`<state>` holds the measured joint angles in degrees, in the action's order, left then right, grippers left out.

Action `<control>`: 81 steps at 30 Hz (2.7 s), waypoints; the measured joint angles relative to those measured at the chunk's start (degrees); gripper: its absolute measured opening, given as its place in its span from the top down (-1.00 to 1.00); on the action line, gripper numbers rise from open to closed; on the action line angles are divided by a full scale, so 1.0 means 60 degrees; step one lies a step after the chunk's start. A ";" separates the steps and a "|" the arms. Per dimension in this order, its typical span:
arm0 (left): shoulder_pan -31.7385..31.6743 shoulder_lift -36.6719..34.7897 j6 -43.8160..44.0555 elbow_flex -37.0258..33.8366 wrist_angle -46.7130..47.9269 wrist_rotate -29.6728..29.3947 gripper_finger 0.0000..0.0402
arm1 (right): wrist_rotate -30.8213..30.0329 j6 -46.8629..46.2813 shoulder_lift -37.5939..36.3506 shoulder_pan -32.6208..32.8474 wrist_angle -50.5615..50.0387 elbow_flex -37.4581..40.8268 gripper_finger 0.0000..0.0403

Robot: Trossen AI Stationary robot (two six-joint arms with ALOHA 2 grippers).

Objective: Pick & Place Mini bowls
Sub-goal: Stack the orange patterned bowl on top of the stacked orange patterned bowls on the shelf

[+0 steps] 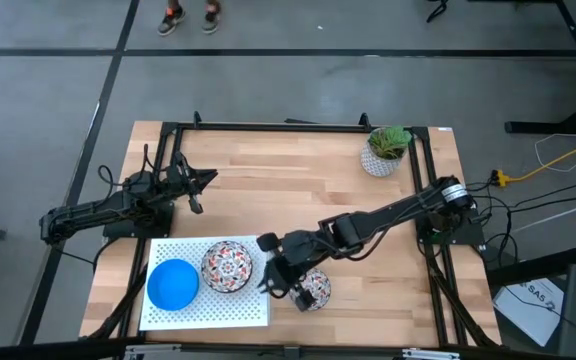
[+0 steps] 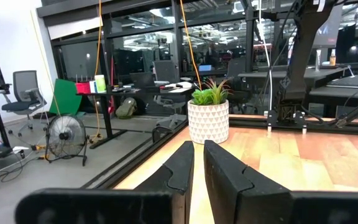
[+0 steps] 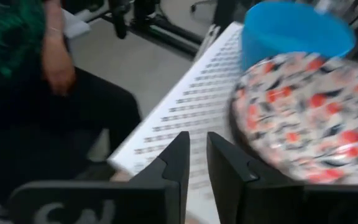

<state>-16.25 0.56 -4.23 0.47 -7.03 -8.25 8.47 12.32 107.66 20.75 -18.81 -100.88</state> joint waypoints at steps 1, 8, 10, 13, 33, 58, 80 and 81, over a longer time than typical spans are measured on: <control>0.0003 0.0004 0.0000 0.0000 0.0000 0.0000 0.84 | 0.0082 -0.0280 0.0000 0.0061 -0.0089 0.0000 0.72; -0.0001 0.0004 0.0002 0.0002 0.0000 0.0000 0.84 | 0.0157 -0.2164 0.0000 0.0511 -0.0561 0.0000 0.72; 0.0000 0.0003 0.0000 0.0003 0.0000 0.0000 0.84 | 0.0157 -0.2858 0.0007 0.0621 -0.0676 0.0000 0.72; -0.0001 0.0001 0.0002 0.0000 0.0000 0.0000 0.84 | 0.0117 -0.3833 0.0054 0.0787 -0.0814 0.0000 0.72; 0.0001 0.0000 0.0000 0.0002 0.0000 0.0000 0.84 | -0.0518 -0.7175 0.1304 0.1003 -0.2886 -0.0004 0.15; 0.0003 0.0003 0.0000 0.0000 0.0000 0.0000 0.84 | -0.2240 -0.9563 0.1843 0.1855 -0.4311 -0.0004 0.13; -0.0001 0.0002 0.0002 0.0004 0.0000 0.0000 0.84 | -0.2233 -0.9559 0.2601 0.1844 -0.4491 0.0004 0.55; 0.0001 0.0003 0.0001 0.0003 0.0000 0.0000 0.84 | -0.2239 -0.9574 0.2601 0.1844 -0.4510 0.0004 0.63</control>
<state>-16.24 0.57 -4.22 0.48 -7.03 -8.25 -4.97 -45.13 123.26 31.81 -45.87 -100.86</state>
